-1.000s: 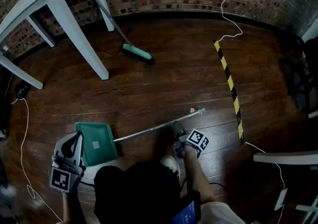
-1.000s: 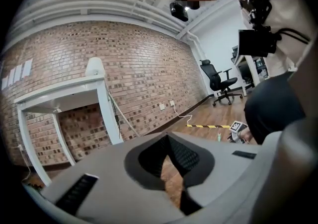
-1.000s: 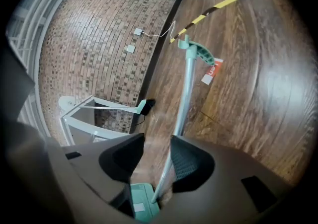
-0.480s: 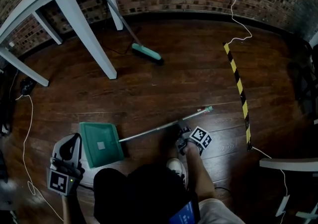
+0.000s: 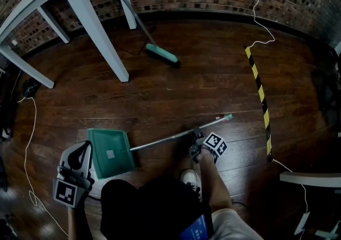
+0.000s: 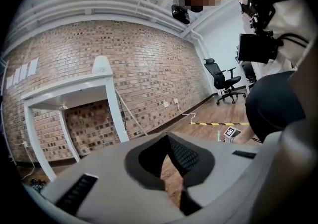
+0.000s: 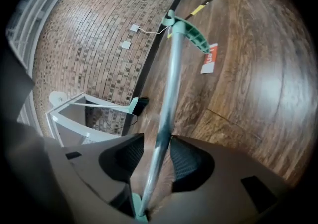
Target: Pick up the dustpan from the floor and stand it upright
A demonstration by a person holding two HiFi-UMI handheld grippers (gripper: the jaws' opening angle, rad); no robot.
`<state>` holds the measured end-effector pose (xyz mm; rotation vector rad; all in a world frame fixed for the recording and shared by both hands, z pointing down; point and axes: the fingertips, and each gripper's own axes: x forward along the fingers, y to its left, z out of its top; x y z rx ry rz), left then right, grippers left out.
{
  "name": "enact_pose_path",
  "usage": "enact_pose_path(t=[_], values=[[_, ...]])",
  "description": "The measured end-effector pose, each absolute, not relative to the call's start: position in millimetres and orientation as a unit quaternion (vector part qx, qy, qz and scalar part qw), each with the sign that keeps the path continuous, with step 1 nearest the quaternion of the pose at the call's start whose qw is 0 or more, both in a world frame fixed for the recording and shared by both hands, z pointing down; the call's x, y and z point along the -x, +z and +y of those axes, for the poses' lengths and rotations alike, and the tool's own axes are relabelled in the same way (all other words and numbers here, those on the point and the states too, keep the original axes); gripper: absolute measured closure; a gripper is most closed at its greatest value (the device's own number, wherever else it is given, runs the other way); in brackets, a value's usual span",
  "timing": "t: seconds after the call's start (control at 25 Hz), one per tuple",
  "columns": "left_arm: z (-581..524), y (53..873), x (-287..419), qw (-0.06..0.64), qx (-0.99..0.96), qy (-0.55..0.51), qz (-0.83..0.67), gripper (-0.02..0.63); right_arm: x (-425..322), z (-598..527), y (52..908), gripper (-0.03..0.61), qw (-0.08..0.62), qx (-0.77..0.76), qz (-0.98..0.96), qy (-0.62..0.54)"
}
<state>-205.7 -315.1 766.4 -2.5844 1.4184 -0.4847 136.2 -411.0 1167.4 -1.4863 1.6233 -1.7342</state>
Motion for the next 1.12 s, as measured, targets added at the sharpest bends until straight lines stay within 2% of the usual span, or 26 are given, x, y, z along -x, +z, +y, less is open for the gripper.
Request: enact_pose_path(t=[0.08,0.12,0.2,0.44,0.72,1.12], values=[[-314.3,766.2,206.7,0.074,0.864,-0.159,0.471,0.607,-133.6,-413.4,1164.9,0.418,0.156,0.525,0.577,-0.607],[-313.2,766.5,207.5,0.072,0.865,-0.158,0.470,0.607,-133.6,-414.0,1164.6,0.464,0.151,0.526,0.577,-0.606],[-310.5,767.5,209.8,0.068,0.866,-0.156,0.471,0.607,-134.2,-416.4,1160.6,0.500,0.144,0.529,0.585,-0.597],[-303.5,773.9,219.0,0.060,0.865,-0.153,0.474,0.607,-139.7,-430.7,1114.8,0.506,0.177,0.542,0.614,-0.546],[-301.1,766.6,224.6,0.068,0.867,-0.136,0.475,0.607,-174.6,-442.4,1020.7,0.506,0.220,0.574,0.652,-0.443],[-295.0,772.9,222.6,0.061,0.874,-0.128,0.465,0.607,-184.4,-432.4,870.3,0.509,0.218,0.608,0.717,-0.262]])
